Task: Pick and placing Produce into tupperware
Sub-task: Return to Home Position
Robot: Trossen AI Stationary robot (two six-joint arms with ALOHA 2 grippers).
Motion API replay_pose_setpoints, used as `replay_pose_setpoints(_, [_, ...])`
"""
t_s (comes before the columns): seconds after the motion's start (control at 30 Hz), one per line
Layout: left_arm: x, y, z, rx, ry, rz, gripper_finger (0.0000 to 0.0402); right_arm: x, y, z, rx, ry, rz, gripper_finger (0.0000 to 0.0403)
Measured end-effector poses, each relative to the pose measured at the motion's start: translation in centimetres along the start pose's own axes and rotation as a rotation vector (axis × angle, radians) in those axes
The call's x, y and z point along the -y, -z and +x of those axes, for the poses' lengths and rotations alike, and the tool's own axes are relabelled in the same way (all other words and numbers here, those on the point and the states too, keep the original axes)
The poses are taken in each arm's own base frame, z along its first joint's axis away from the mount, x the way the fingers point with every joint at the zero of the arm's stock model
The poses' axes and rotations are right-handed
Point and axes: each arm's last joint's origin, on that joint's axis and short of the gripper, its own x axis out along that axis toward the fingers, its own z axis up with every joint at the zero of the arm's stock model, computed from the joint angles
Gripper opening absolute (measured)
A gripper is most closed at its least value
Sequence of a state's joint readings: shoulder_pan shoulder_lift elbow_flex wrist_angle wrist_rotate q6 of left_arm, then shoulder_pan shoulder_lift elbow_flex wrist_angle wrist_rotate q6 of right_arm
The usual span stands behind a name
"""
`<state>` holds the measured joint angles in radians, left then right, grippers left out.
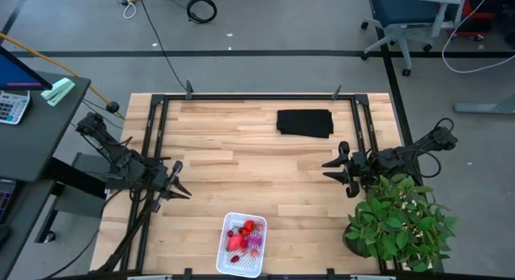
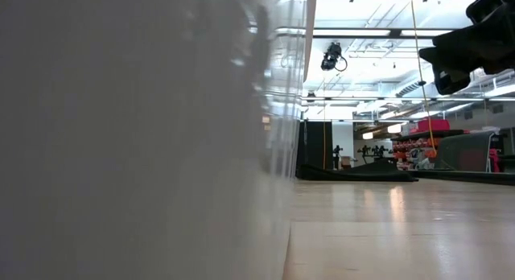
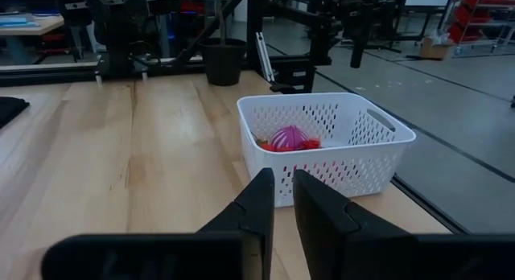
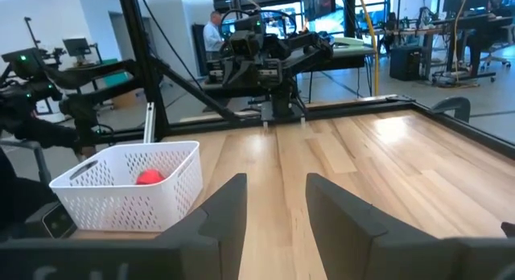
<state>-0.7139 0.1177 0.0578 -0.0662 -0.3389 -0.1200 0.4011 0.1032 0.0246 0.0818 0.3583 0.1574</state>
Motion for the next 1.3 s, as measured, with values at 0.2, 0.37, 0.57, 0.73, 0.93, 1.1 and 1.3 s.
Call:
replay_pose_setpoints(0.2, [0.00,-0.01,0.00,0.001,0.000,0.000,0.0061,0.00,-0.01,0.00,0.000,0.000,0.000,0.0137])
replay_pose_setpoints(0.37, [0.00,-0.01,0.00,0.001,0.000,0.000,0.0063,0.00,-0.03,0.00,0.001,0.000,0.000,0.0137])
replay_pose_setpoints(0.57, [0.00,-0.01,0.00,0.001,0.000,-0.001,0.0056,-0.01,-0.05,-0.01,0.001,-0.001,0.001,0.0137])
replay_pose_setpoints(0.73, [0.00,-0.02,0.00,0.002,0.000,-0.001,0.0053,-0.01,-0.08,-0.01,0.002,-0.001,0.001,0.0137])
replay_pose_setpoints(0.93, [0.00,-0.02,0.00,0.002,0.000,-0.001,0.0060,-0.01,-0.08,-0.01,0.002,-0.001,0.001,0.0137])
replay_pose_setpoints(1.1, [0.00,-0.02,0.00,0.002,0.000,-0.001,0.0064,-0.01,-0.08,-0.01,0.002,-0.001,0.001,0.0137])
replay_pose_setpoints(1.3, [0.00,-0.02,0.00,0.002,0.000,-0.001,0.0058,-0.01,-0.08,-0.01,0.002,-0.001,0.001,0.0137])
